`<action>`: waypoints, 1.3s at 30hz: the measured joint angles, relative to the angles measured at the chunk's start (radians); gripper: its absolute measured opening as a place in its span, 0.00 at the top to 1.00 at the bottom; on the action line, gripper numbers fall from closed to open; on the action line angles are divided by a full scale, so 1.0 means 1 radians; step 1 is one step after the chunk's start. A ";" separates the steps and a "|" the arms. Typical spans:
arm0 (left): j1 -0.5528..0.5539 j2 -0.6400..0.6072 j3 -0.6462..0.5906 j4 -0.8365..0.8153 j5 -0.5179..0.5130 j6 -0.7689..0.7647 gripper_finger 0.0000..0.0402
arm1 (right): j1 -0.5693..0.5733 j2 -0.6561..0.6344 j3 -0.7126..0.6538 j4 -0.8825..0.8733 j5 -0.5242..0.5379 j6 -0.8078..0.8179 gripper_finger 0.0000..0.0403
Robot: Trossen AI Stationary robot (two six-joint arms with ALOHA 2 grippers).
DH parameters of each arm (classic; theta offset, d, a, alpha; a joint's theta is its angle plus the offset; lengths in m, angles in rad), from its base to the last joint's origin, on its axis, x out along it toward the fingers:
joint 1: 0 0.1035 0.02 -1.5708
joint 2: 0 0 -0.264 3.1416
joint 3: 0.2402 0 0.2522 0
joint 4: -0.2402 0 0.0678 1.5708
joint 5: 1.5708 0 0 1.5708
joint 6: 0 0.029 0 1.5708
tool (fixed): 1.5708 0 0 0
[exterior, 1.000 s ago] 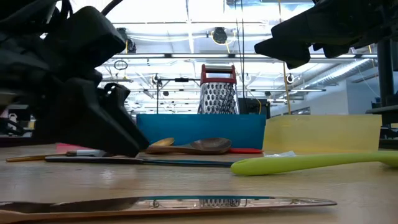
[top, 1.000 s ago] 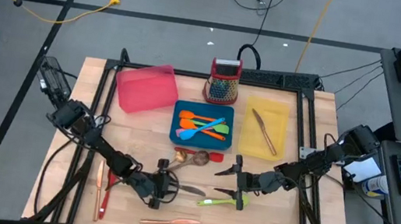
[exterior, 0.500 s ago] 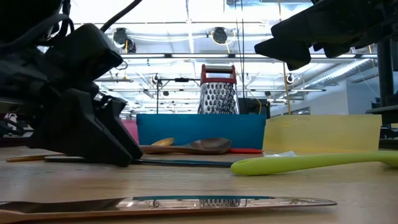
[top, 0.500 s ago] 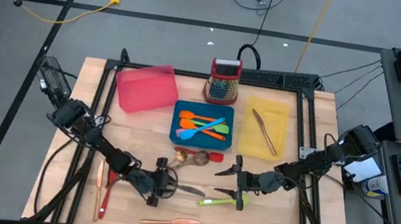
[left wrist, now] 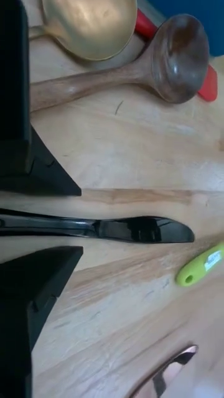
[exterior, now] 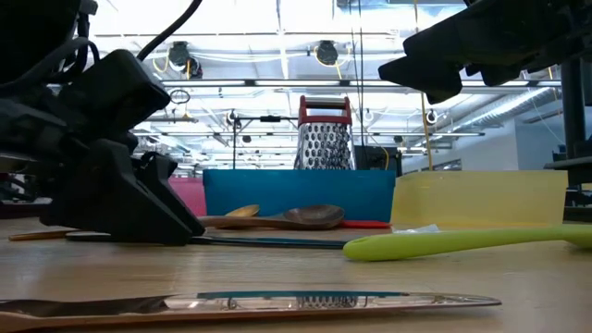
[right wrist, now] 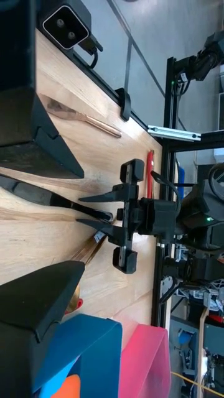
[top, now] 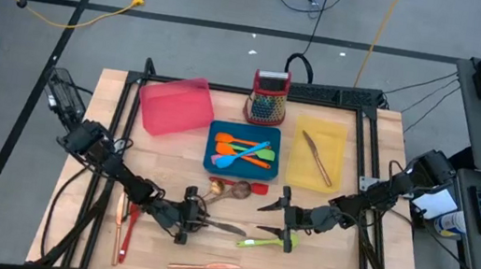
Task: Pick & Place Kitchen Items
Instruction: Put the black table knife into the yellow bin
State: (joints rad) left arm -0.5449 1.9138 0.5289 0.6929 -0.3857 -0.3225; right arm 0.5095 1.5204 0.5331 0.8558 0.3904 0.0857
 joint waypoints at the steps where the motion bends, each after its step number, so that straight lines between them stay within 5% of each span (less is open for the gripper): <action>1: 0.001 0.017 -0.001 0.024 0.000 -0.009 0.68 | 0.000 0.000 0.000 0.000 0.000 0.000 0.45; 13: 0.001 0.098 0.000 0.155 -0.008 0.006 0.90 | 0.000 0.000 0.000 0.000 0.000 -0.001 0.45; 29: 0.002 0.104 0.014 0.225 -0.001 0.005 0.92 | 0.000 0.000 0.000 -0.001 0.000 0.004 0.45; 39: 0.024 0.105 0.037 0.227 -0.004 0.028 0.90 | -0.012 0.075 0.001 -0.004 0.000 0.162 0.45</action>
State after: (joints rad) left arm -0.5208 2.0188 0.5663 0.9201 -0.3893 -0.2945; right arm 0.4974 1.5954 0.5345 0.8521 0.3903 0.2472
